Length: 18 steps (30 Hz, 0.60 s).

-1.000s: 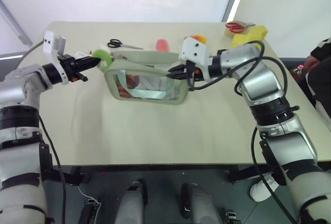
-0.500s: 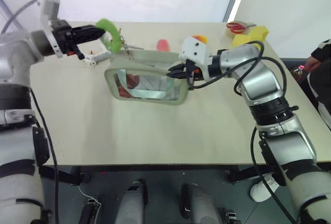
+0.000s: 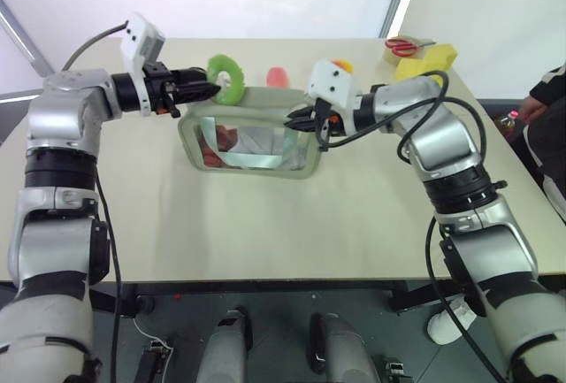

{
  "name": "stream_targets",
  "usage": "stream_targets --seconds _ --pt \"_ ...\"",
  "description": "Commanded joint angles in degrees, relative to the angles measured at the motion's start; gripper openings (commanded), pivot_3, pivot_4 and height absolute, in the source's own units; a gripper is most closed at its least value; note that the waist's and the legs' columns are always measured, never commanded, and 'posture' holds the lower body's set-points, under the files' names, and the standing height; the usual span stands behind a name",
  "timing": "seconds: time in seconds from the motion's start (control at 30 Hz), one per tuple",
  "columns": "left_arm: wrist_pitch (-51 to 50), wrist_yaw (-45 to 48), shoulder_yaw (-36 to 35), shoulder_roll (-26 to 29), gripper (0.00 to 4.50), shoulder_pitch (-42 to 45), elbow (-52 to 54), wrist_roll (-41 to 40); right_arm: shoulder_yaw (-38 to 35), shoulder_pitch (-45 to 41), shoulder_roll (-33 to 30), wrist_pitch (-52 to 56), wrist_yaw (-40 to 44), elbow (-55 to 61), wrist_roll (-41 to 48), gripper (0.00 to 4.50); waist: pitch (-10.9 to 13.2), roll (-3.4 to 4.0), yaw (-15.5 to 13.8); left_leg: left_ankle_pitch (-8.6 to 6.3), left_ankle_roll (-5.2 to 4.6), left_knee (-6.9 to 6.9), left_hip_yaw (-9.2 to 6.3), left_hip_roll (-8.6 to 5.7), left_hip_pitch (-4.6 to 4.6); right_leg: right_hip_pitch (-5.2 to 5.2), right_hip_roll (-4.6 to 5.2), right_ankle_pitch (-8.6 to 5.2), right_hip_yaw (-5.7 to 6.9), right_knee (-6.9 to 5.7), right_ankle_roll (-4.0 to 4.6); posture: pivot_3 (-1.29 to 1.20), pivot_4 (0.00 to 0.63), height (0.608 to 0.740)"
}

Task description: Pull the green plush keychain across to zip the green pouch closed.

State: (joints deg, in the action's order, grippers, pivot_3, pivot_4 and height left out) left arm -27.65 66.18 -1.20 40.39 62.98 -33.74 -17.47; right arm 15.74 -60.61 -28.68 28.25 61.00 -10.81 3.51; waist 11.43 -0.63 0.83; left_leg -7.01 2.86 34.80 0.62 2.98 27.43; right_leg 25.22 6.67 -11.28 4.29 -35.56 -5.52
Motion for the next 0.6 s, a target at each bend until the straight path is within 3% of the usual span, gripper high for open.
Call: stream_targets --seconds 0.03,0.2,0.37,0.6 --pt "1.18 0.14 -1.41 1.89 3.50 2.61 0.75 0.40 -1.59 -1.46 -0.22 -0.78 -0.59 1.07 0.36 0.00 0.00 0.00 -0.01 0.00 0.00 0.00 0.00 0.00 0.00 0.00 0.00 0.01 0.00 0.00 0.01 0.00 0.150 0.740" --pt "-1.08 4.75 -2.25 6.79 3.50 3.52 3.37 -0.80 -1.42 -1.83 0.37 -1.48 -0.76 0.22 0.20 0.00 0.00 0.01 0.19 0.00 0.00 -0.05 0.00 0.01 0.02 0.04 0.00 0.01 0.00 0.02 0.01 0.00 0.150 0.740" --pt "-5.67 8.37 -2.27 11.74 3.50 -2.98 11.64 -2.73 -1.45 -2.03 0.59 -2.17 -0.86 -0.57 0.15 0.00 0.01 0.02 0.17 -0.06 0.09 -0.17 0.01 0.01 -0.01 0.07 0.00 -0.01 -0.02 0.08 0.03 0.00 0.150 0.740" --pt "-2.94 1.29 -2.36 9.37 3.50 -13.14 16.86 -0.36 -1.27 -2.19 0.83 -2.01 -0.64 -0.35 0.36 0.00 0.01 0.01 -0.05 -0.07 0.11 -0.08 0.01 0.02 0.01 0.05 0.00 0.00 -0.03 0.08 0.03 0.00 0.150 0.740"
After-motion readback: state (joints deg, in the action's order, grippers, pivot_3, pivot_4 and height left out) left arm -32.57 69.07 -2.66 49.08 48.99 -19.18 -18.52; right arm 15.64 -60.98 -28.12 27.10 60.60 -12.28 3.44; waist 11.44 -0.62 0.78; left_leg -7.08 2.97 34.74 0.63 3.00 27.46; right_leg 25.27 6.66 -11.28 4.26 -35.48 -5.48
